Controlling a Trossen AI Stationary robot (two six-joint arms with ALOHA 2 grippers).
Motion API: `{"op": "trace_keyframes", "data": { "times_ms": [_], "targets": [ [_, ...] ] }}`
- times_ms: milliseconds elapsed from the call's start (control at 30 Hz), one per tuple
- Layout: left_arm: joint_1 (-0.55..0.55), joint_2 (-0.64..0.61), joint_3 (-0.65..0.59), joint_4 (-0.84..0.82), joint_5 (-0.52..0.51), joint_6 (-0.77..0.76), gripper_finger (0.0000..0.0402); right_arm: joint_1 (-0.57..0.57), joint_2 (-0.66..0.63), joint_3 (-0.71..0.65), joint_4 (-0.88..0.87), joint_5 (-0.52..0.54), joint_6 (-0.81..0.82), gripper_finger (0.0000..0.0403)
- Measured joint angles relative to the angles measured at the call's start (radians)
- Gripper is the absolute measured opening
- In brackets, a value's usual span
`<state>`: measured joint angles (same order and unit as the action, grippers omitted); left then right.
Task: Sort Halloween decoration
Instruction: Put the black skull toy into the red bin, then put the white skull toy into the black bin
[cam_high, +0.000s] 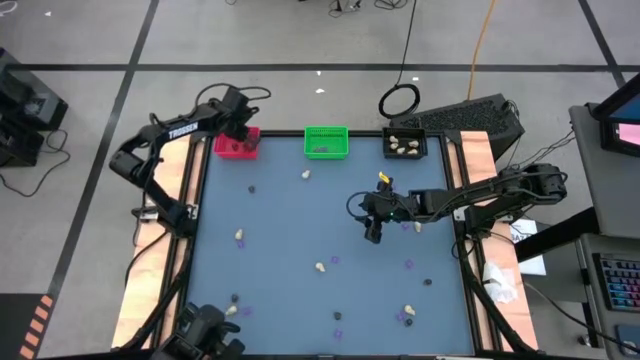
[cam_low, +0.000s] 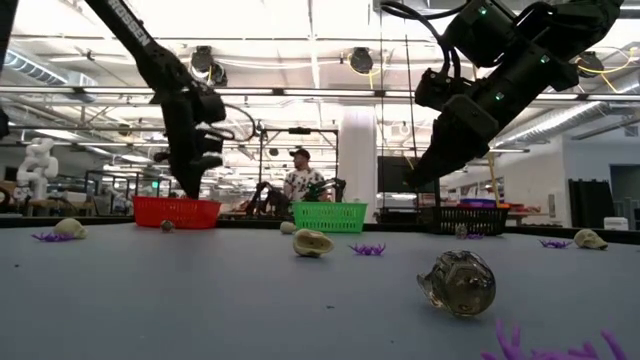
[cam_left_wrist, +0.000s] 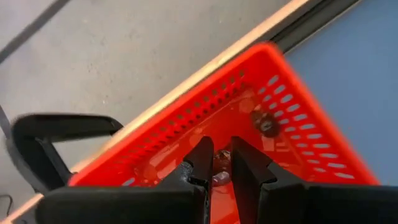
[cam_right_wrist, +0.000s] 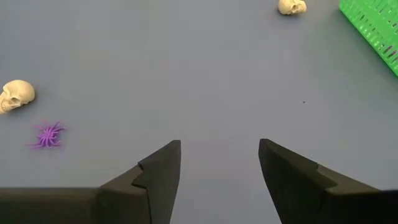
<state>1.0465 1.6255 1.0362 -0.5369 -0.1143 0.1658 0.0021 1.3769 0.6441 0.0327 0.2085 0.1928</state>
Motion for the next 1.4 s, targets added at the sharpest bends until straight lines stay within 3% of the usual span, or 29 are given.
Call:
{"op": "trace_keyframes", "data": {
  "times_ms": [733, 1100, 1400],
  "targets": [
    [0.031, 0.105, -0.018, 0.049, -0.007, 0.007, 0.0045, 0.000, 0.000, 0.000, 0.000, 0.000, 0.000, 0.0208],
    [0.024, 0.050, -0.018, 0.049, -0.013, 0.000, 0.0126, 0.000, 0.000, 0.000, 0.000, 0.000, 0.004, 0.0208],
    [-0.079, -0.084, -0.018, 0.069, -0.102, 0.000, 0.0132, 0.000, 0.000, 0.000, 0.000, 0.000, 0.004, 0.0208]
  ]
}}
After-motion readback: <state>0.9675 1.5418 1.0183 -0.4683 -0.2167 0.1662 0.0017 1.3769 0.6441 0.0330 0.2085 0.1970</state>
